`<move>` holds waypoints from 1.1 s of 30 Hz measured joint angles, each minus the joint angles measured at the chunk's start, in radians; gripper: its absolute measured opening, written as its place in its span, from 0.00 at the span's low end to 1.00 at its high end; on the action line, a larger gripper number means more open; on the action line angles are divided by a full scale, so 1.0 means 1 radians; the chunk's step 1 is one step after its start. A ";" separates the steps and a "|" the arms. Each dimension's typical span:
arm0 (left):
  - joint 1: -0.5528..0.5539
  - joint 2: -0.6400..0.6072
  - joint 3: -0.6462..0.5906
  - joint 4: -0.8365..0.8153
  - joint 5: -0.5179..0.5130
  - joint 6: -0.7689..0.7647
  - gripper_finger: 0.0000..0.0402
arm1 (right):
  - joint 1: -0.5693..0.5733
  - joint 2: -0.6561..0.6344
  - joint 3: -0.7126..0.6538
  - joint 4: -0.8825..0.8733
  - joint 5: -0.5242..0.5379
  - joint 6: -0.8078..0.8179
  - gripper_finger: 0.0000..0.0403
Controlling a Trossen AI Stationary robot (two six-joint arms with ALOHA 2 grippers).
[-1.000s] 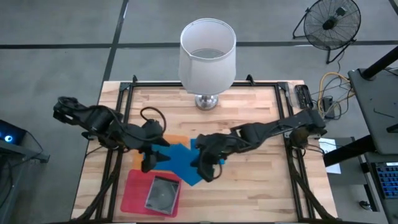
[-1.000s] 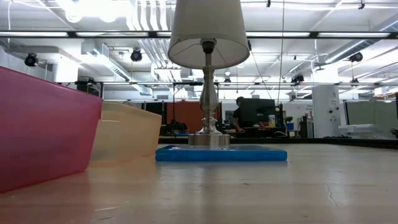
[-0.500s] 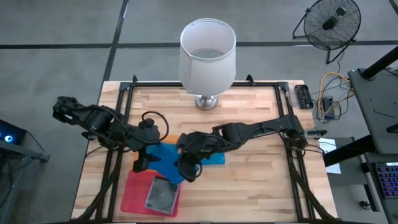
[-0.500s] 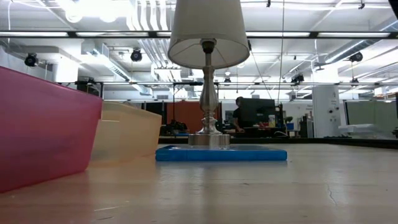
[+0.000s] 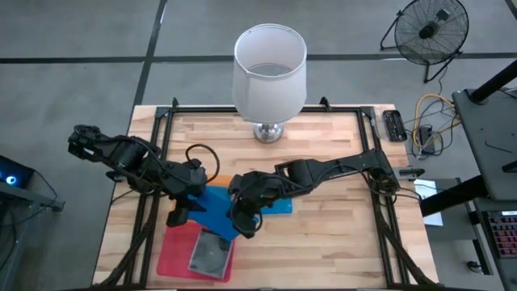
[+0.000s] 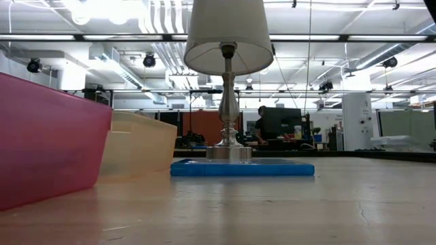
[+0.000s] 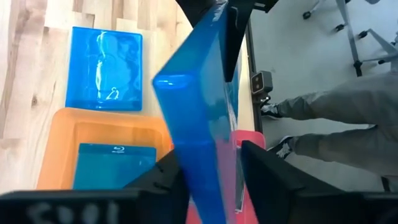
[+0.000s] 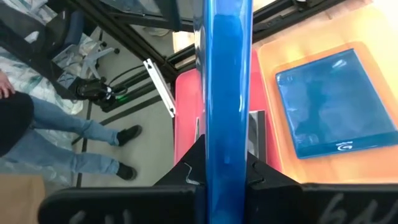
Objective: Pick & place jewel cases by type
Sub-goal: Put the bottom blue CD case into the orange bin
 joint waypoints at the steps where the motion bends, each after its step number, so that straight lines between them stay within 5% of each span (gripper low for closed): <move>1: 0.000 0.000 0.000 0.002 0.000 -0.001 0.26 | 0.000 0.000 0.000 0.000 -0.010 -0.005 0.03; 8: 0.000 0.000 0.000 0.010 -0.003 -0.024 0.04 | 0.000 -0.002 0.000 -0.002 -0.034 -0.057 0.03; 12: -0.001 0.000 0.000 0.014 -0.008 -0.032 0.03 | -0.001 -0.008 0.000 -0.004 -0.048 -0.098 0.07; 21: 0.021 0.000 -0.002 -0.041 -0.026 -0.179 0.03 | -0.011 -0.117 -0.001 -0.044 0.045 -0.209 0.38; 26: 0.080 -0.007 -0.049 -0.065 -0.033 -0.285 0.03 | -0.003 -0.206 -0.005 -0.174 0.196 -0.289 0.53; 33: 0.216 -0.078 -0.228 0.001 0.001 -0.352 0.02 | 0.040 -0.310 -0.037 -0.359 0.487 -0.327 0.59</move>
